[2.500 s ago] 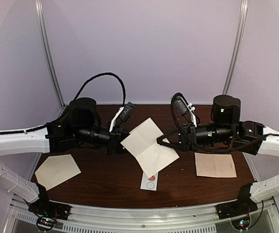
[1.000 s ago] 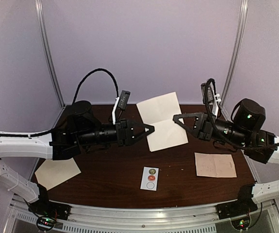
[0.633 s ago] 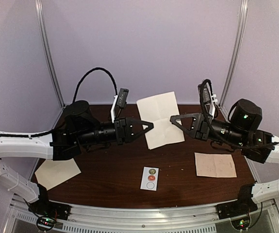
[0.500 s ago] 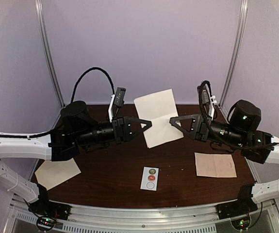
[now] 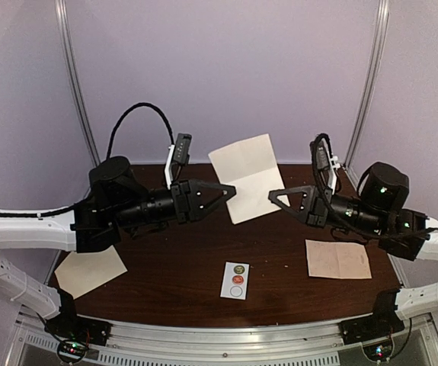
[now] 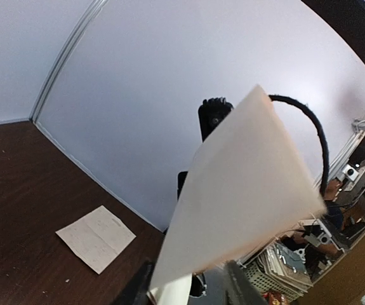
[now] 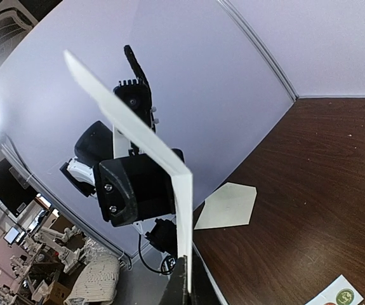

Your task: Place the letter into the envelope and seal it

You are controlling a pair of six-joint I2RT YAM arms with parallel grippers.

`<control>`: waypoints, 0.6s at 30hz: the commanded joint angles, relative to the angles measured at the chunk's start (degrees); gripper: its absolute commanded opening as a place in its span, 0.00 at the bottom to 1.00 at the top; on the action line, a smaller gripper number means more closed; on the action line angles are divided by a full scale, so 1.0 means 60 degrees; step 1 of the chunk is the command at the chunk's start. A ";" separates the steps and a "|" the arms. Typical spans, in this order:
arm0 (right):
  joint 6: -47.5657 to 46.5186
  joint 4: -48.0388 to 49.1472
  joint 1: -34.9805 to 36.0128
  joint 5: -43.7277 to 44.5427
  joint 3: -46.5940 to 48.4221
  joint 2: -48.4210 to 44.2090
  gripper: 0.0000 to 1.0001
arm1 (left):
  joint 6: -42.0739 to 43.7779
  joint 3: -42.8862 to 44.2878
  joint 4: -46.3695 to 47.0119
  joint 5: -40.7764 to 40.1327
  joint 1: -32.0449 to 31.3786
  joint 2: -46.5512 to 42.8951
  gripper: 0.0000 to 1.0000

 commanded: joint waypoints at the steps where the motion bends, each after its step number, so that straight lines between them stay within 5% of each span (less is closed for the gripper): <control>1: -0.0155 -0.0008 -0.0033 0.0373 -0.0048 -0.0268 0.00 | 0.0388 0.0129 -0.0512 -0.0555 0.0012 -0.0873 0.53; 7: -0.0572 -0.0276 -0.0038 -0.0018 0.0035 -0.0499 0.00 | 0.0952 0.0982 -0.3602 -0.1421 0.0574 -0.1655 0.68; 18: -0.1075 -0.0718 -0.0040 -0.2166 0.0483 -0.0219 0.00 | 0.0119 0.0885 -0.4041 -0.2057 0.1255 -0.2010 0.69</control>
